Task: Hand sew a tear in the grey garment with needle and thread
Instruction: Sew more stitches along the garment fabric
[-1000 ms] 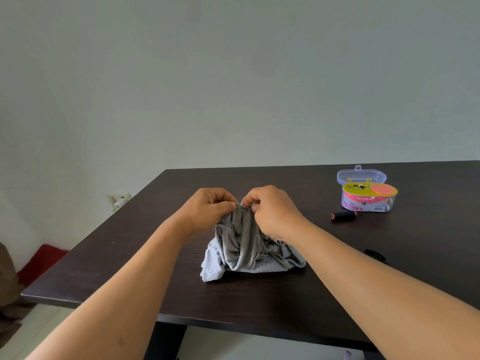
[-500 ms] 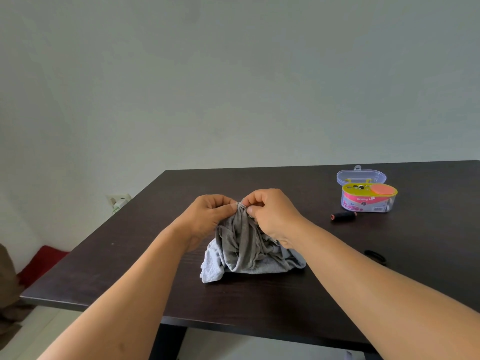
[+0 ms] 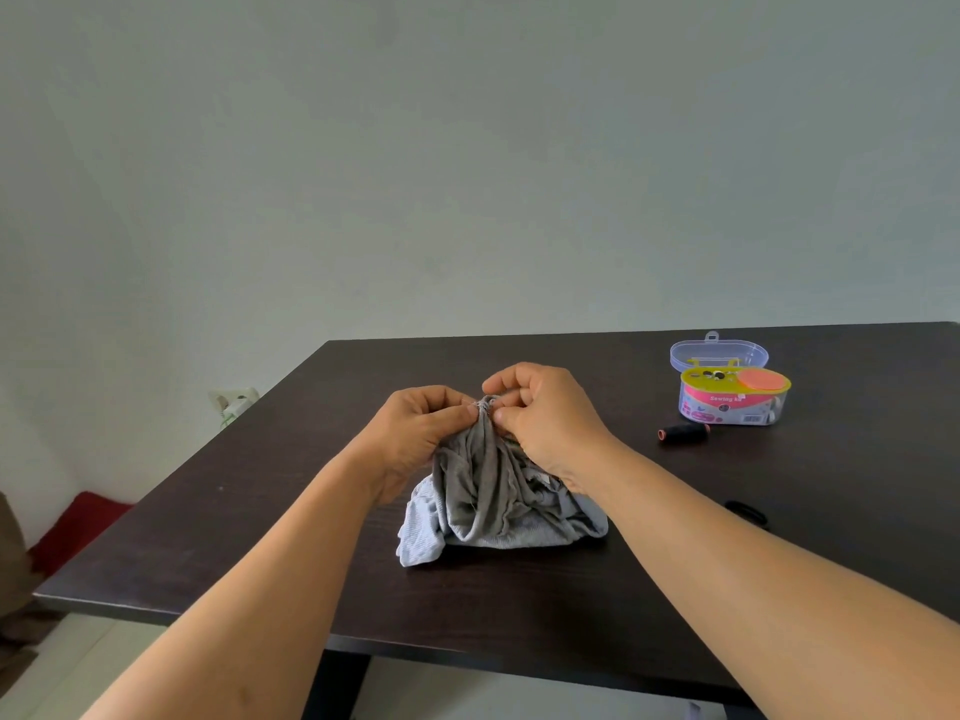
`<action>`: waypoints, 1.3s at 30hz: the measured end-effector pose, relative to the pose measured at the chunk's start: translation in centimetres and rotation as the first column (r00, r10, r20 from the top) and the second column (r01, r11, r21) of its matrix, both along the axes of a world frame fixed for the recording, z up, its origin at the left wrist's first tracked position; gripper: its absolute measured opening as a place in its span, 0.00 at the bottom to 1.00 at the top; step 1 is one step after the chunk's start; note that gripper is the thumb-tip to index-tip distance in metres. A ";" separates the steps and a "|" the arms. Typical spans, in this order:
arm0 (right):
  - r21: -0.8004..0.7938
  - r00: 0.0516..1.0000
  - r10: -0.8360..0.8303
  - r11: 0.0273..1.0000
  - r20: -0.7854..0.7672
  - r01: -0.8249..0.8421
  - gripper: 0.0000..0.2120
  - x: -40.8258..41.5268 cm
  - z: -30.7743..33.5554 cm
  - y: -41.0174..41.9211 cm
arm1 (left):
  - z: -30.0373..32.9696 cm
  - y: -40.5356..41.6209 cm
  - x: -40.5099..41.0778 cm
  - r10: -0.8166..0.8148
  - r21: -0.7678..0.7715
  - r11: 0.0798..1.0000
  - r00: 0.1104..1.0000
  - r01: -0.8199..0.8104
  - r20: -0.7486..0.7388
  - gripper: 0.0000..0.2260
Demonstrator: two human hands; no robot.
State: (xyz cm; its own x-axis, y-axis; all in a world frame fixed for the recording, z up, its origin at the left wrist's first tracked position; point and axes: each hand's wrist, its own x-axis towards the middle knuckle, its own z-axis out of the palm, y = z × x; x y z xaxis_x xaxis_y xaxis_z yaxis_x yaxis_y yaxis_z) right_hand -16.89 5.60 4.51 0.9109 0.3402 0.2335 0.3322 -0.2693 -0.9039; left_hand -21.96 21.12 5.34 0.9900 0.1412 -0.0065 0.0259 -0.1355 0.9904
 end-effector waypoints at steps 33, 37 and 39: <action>0.389 0.997 0.001 0.921 -0.080 0.031 0.09 2.7 4.8 -0.9 | -0.8 2.0 0.8 -0.027 0.138 0.990 0.999 0.032 -0.036 0.04; -0.487 0.964 0.175 0.872 0.200 -0.057 0.07 2.2 4.7 -1.7 | -0.7 2.1 0.9 -0.016 0.137 0.990 1.000 0.019 -0.024 0.03; -0.714 0.947 0.276 0.696 0.163 -0.080 0.08 2.0 4.5 -1.7 | -0.6 2.1 1.0 -0.012 0.155 0.988 1.000 0.014 -0.014 0.03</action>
